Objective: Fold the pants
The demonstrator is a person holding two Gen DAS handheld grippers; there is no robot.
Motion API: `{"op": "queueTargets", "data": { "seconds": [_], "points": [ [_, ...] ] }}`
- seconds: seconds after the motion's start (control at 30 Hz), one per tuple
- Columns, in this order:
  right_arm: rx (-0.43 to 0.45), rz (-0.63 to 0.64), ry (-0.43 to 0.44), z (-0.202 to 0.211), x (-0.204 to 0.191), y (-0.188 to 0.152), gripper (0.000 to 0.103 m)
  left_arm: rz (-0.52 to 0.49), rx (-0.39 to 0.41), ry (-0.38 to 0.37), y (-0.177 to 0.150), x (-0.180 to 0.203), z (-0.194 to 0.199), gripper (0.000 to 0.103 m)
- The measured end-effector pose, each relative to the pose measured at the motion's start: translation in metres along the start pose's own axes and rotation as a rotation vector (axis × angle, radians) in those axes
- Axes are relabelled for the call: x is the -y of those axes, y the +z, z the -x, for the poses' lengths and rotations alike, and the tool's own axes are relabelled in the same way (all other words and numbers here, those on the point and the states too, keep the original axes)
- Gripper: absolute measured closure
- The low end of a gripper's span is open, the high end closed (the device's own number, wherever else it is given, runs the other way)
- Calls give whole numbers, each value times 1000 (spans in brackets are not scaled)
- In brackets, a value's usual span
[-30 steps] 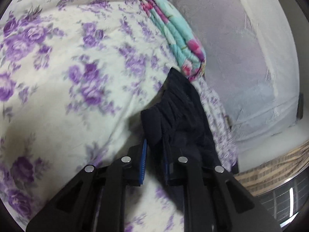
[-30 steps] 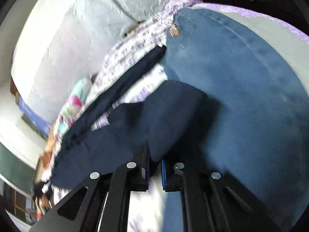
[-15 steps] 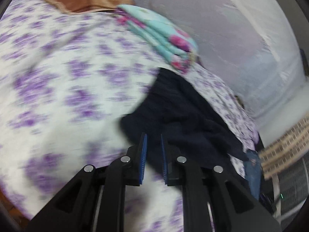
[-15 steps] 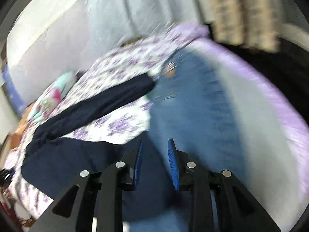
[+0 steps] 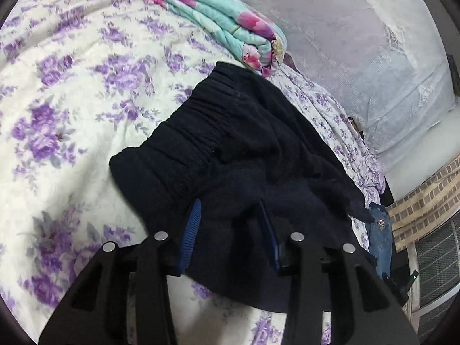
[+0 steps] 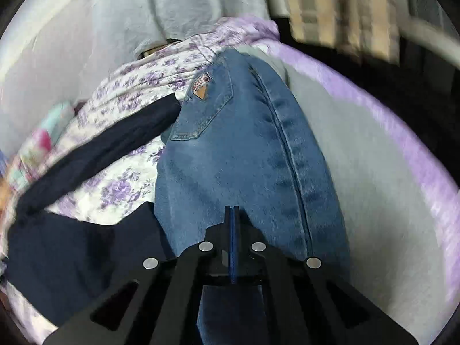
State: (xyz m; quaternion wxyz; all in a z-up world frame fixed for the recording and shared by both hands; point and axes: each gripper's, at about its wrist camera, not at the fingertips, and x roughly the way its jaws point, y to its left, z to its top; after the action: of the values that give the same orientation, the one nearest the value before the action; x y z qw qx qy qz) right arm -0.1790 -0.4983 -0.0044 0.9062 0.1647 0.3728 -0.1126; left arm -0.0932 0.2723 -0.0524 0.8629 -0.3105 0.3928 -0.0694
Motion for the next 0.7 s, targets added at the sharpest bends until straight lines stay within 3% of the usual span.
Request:
{"op": "queueTargets", "data": {
  "seconds": [0.03, 0.07, 0.13, 0.23, 0.3, 0.33, 0.37, 0.4, 0.43, 0.53, 0.6, 0.7],
  "points": [
    [-2, 53, 50, 3, -15, -3, 98, -17, 10, 6, 0, 6, 3, 63],
    [-17, 103, 86, 3, -32, -6, 86, -40, 17, -1, 0, 13, 6, 63],
    [-15, 201, 78, -3, -60, -7, 55, -90, 18, -33, -2, 30, 9, 62],
    [-100, 250, 55, -39, -80, 1, 56, -155, -8, -38, -5, 55, -1, 59],
    [-174, 252, 22, -60, -78, -4, 69, -167, -31, -48, -6, 67, -13, 59],
    [-146, 294, -9, -59, -83, -10, 75, -171, -54, -67, -7, 76, -22, 58],
    [-123, 328, -27, -50, -88, -14, 88, -183, -76, -90, -8, 87, -31, 59],
    [-110, 333, -8, -41, -88, -16, 94, -197, -90, -103, -9, 96, -37, 59],
    [-83, 318, 12, -28, -85, -14, 95, -232, -109, -120, -11, 114, -47, 59],
    [-17, 258, -70, -11, -54, -2, 95, -349, -146, -168, -15, 167, -71, 57],
    [-71, 155, -8, -18, -25, -1, 95, -435, -143, -191, -15, 204, -88, 49],
    [-60, 192, -41, -25, -29, -6, 94, -458, -89, -166, -3, 233, -114, 40]
  ]
}}
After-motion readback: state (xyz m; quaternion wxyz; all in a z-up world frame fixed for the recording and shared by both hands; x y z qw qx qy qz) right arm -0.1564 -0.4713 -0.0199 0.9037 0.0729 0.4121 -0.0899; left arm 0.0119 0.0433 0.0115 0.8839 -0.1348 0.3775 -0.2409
